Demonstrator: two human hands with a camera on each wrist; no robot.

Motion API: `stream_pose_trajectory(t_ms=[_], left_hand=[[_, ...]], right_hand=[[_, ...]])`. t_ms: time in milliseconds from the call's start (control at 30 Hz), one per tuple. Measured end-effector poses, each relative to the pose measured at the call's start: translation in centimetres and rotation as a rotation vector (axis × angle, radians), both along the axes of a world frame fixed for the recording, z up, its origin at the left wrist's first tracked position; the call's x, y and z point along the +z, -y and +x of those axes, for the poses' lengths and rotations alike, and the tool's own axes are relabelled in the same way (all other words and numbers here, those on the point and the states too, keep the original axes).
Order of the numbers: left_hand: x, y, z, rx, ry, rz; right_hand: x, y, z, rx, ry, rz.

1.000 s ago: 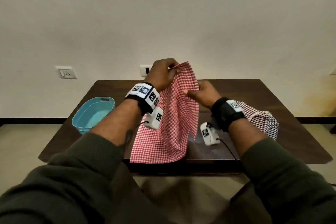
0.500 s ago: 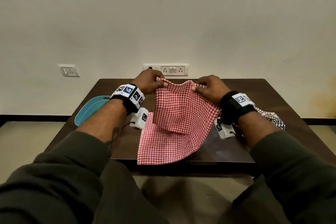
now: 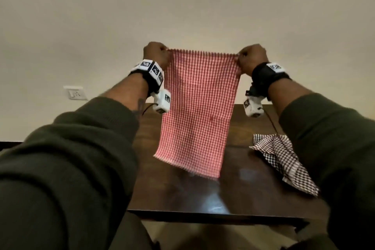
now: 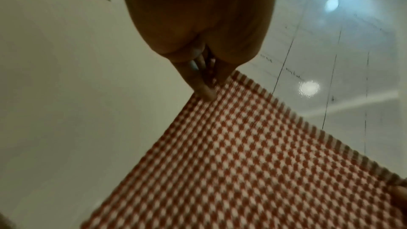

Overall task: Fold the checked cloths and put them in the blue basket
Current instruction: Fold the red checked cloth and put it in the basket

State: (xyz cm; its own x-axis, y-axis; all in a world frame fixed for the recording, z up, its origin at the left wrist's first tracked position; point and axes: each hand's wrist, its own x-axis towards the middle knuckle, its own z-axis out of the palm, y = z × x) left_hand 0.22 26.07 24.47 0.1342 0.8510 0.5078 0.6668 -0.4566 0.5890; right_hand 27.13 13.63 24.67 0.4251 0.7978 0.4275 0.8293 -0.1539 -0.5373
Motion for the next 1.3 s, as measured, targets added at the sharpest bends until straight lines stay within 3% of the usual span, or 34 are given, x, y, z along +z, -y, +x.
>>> stream_pose_trajectory(t_ms=[133, 267, 367, 467, 633, 767, 833, 967, 1133, 1300], left_hand=[[6.3, -0.1, -1.0, 0.017, 0.271, 0.196], [8.1, 2.9, -3.1, -0.062, 0.336, 0.332], [5.0, 6.1, -5.1, -0.104, 0.298, 0.307], [-1.1, 9.0, -7.6, -0.117, 0.155, 0.185], [-10.4, 14.2, -10.3, -0.190, -0.343, -0.148], [-15.4, 17.7, -11.4, -0.292, -0.573, -0.374], [-16.6, 19.3, -11.7, -0.341, -0.605, -0.457], [-17.2, 21.4, -12.7, -0.428, -0.569, -0.555], [-16.7, 22.0, -14.2, -0.525, -0.493, -0.654], [-19.1, 17.1, -12.2, -0.368, -0.432, -0.534]], right_hand=[[6.4, 0.2, -1.1, 0.037, -0.072, 0.315], [7.3, 2.2, -0.7, 0.141, -0.194, 0.458], [3.6, 4.9, -1.2, 0.175, -0.168, 0.403], [-2.9, 8.9, -2.9, 0.242, -0.122, 0.238], [-13.2, 14.9, -3.9, 0.252, -0.101, -0.076], [-18.4, 19.1, -5.2, 0.296, -0.030, -0.349], [-19.9, 20.6, -5.4, 0.363, -0.080, -0.480], [-20.4, 22.7, -5.0, 0.513, -0.415, -0.708], [-18.8, 23.4, -3.7, 0.631, -0.686, -0.726], [-20.1, 17.9, -3.6, 0.426, -0.580, -0.576]])
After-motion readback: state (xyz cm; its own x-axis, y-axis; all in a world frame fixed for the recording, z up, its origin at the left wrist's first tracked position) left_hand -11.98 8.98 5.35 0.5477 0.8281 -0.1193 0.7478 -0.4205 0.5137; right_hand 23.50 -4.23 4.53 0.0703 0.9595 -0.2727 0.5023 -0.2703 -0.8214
